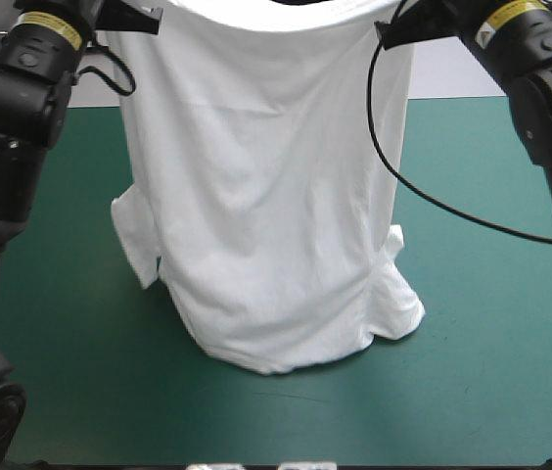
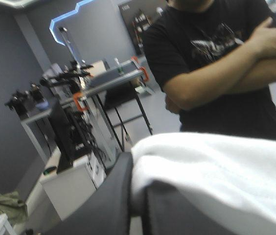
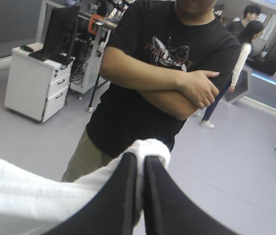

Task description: Fold the cloth

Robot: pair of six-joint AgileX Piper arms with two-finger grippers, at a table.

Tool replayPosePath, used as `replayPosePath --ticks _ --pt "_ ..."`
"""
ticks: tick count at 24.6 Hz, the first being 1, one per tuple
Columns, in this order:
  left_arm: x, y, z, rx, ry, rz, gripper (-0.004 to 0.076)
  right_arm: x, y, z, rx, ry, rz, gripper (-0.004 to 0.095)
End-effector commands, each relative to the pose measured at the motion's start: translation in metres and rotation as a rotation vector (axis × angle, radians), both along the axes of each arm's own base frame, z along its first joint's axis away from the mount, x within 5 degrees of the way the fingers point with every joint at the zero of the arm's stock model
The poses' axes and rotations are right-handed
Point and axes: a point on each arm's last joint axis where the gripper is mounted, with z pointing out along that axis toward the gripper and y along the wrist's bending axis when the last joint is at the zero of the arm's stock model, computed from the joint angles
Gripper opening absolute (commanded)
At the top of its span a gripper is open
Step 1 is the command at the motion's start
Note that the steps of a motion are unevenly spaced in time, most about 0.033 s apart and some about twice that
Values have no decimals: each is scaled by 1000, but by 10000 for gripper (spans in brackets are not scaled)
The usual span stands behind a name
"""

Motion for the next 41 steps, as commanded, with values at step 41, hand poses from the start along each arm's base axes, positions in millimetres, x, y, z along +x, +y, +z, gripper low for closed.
replayPosePath --ticks 41 --pt "-40 36 -284 -240 1179 -50 -9 18 -31 -267 78 983 97 -17"
